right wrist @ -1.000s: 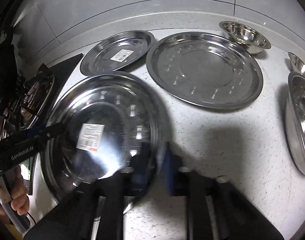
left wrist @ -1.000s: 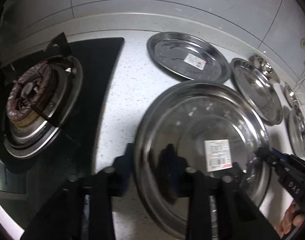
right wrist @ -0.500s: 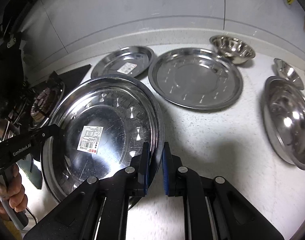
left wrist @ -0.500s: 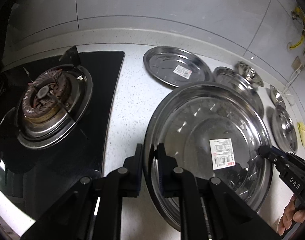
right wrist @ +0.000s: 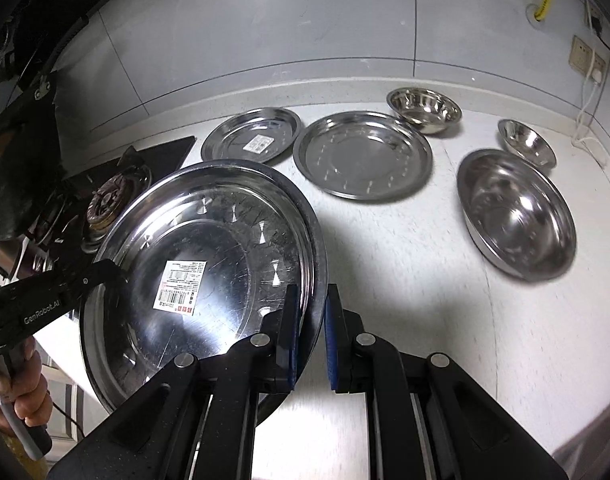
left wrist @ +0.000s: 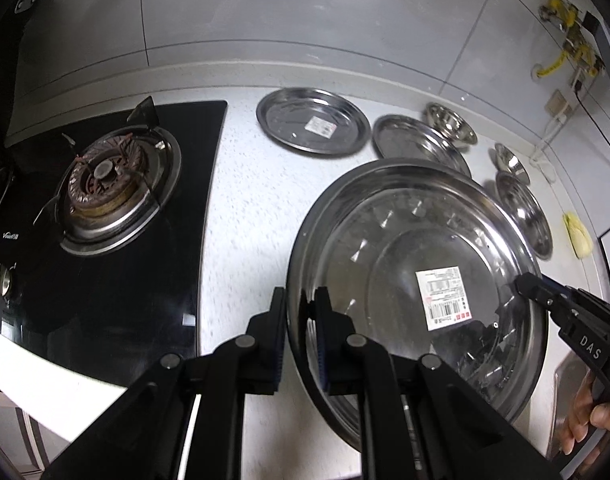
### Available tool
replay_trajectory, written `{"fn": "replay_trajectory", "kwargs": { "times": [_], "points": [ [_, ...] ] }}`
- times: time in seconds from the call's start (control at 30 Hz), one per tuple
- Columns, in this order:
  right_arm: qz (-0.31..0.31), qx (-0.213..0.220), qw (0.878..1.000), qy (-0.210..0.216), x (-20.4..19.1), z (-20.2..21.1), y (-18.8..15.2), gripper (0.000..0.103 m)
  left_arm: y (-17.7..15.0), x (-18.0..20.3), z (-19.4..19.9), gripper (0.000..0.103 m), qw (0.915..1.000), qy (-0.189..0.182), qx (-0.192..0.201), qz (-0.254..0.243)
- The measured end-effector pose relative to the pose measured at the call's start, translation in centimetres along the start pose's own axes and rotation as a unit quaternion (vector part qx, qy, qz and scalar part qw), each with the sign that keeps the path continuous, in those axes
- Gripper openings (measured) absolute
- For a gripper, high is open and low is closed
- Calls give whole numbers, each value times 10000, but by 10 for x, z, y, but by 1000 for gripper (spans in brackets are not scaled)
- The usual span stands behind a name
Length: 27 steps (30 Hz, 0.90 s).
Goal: Organize plates and bowls
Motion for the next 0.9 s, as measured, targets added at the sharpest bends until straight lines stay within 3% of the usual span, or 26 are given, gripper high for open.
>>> {"fn": "replay_trajectory", "kwargs": {
  "times": [0.3,0.47,0.67,0.9],
  "points": [
    [47,-218,9995,230,11,6,-12,11,-4,16,1,12,9995,210,-238,-69],
    [207,-250,9981,519,27,-7,-11,11,-6,22,-12,12,9984,314,-422,208],
    [280,-455,9936,994,45,-19,-20,11,-31,24,-23,12,9954,358,-681,567],
    [421,-780,9906,1046,40,-48,-44,11,-47,11,-43,12,9958,277,-699,531]
  ]
}}
Point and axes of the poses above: each gripper's, at about its wrist camera, not at the fingertips, and z roughly against the way its jaws point, x to its right, y to its top, the point moved 4 cm from there along -z, roughly the way its jaws point, and after that the axes turned 11 degrees about z, right-handed, at the moved point
